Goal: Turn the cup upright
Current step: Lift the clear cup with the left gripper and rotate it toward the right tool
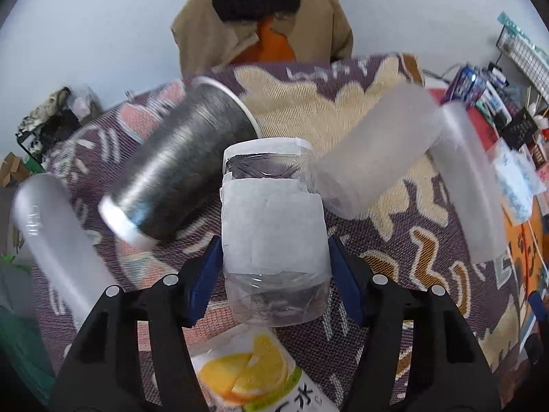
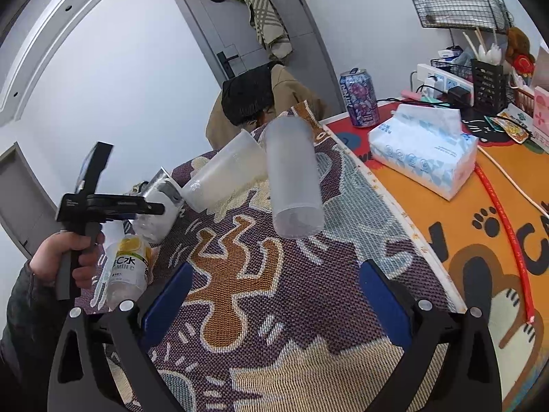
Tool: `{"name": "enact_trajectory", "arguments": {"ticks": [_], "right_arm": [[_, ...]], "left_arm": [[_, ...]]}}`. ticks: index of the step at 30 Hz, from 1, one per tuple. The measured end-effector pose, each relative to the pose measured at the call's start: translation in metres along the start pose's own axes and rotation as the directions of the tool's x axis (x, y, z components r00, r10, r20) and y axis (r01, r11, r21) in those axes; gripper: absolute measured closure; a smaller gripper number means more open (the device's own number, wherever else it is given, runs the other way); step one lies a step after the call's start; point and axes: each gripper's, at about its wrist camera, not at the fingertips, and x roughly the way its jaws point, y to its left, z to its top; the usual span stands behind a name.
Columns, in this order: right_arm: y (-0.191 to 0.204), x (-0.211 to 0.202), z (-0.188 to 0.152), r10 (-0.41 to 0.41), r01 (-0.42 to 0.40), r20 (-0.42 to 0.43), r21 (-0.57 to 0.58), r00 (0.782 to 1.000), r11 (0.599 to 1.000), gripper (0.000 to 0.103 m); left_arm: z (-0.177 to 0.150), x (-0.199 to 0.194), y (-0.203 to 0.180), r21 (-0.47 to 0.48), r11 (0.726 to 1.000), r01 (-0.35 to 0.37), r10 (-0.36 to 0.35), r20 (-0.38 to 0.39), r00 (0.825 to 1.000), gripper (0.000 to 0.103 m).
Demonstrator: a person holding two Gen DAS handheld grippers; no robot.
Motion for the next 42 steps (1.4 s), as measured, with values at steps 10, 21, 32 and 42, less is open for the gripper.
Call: {"name": "enact_trajectory", "arguments": {"ticks": [10, 21, 32, 42], "right_arm": [[-0.003, -0.038, -0.011, 0.007, -0.008, 0.048, 0.029, 0.999, 1.0, 0.007], [0.007, -0.08, -0.03, 0.024, -0.027, 0.091, 0.023, 0.996, 0.999, 0.007], [0.014, -0.109, -0.055, 0.031, -0.034, 0.111, 0.023, 0.993, 0.999, 0.007], [0.019, -0.125, -0.08, 0.027, -0.028, 0.1, 0.016, 0.995, 0.999, 0.007]], "left_arm": [[-0.023, -0.082, -0.005, 0.003, 1.0, 0.013, -0.013, 0.144, 0.99, 0.041], [-0.092, -0.155, -0.024, 0.035, 0.995, 0.095, -0.1, 0.213, 0.972, 0.041], [-0.16, -0.185, -0.057, 0.11, 0.985, 0.136, -0.158, 0.235, 0.959, 0.041], [-0.214, -0.173, -0.087, 0.18, 0.965, 0.189, -0.221, 0.177, 0.959, 0.041]]}}
